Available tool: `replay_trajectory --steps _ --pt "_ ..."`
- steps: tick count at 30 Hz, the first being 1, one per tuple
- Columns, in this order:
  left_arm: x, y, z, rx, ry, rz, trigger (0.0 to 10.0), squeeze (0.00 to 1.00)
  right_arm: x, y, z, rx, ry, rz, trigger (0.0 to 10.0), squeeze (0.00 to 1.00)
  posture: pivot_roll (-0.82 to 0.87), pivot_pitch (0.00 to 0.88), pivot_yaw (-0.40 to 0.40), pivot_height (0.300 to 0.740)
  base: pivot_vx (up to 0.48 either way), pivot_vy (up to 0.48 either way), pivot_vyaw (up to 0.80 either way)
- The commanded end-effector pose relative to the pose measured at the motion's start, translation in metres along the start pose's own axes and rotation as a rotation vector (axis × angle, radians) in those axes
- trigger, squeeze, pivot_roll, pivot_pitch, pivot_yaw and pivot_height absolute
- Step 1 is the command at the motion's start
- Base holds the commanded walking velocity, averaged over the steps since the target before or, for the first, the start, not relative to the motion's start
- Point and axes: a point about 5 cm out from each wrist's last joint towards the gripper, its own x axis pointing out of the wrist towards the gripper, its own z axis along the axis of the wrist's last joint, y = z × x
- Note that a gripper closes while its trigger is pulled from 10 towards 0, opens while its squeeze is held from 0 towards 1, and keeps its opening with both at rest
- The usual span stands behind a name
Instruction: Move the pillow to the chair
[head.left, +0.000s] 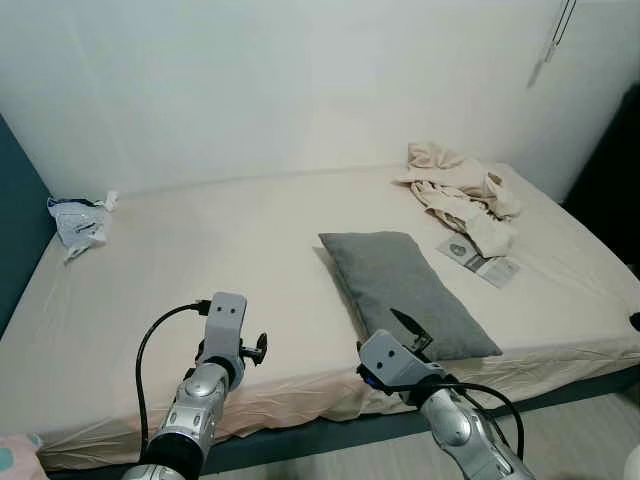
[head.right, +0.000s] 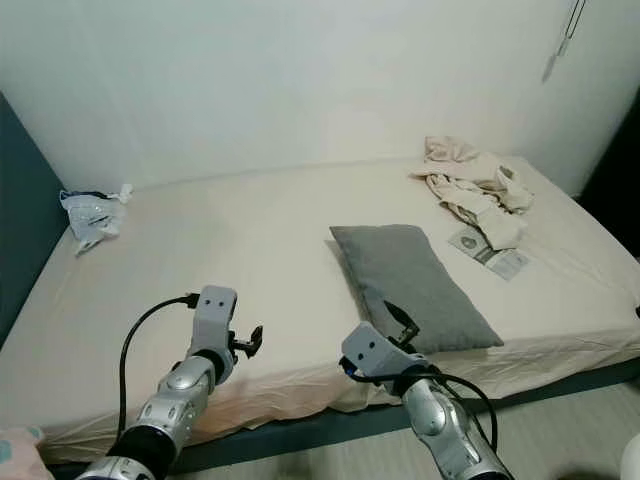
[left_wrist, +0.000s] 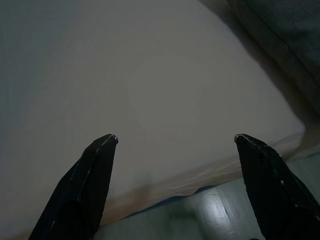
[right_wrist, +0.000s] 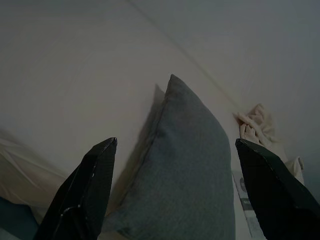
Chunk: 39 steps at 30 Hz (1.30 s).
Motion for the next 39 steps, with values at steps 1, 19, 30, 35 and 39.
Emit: replay_trajectory --steps 1,19,30,35,39 --pt "0.001 -0.003 -0.003 -0.002 0.014 -0.011 10.0 0.0 -0.002 0.001 0.0 0.006 -0.006 -0.001 10.0 0.0 -0.11 0.022 0.018 0.74 0.0 0.0 0.0" --pt "0.005 -0.009 0.003 0.009 0.013 -0.043 10.0 0.0 -0.003 -0.001 0.001 0.019 -0.009 -0.006 10.0 0.0 -0.16 0.04 0.057 0.74 0.0 0.0 0.0" --pt "0.001 -0.016 -0.009 -0.006 0.04 -0.058 10.0 0.0 -0.012 -0.002 0.001 0.022 -0.015 -0.016 10.0 0.0 -0.18 0.079 0.056 0.74 0.0 0.0 0.0" --pt "0.0 -0.012 -0.01 0.0 0.046 -0.055 10.0 0.0 -0.012 -0.001 0.004 0.019 -0.02 -0.011 10.0 0.0 -0.17 0.086 0.064 0.74 0.0 0.0 0.0" --pt "0.001 -0.01 -0.008 0.003 0.044 -0.054 10.0 0.0 -0.01 0.0 0.005 0.02 -0.021 -0.011 10.0 0.0 -0.17 0.087 0.065 0.74 0.0 0.0 0.0"
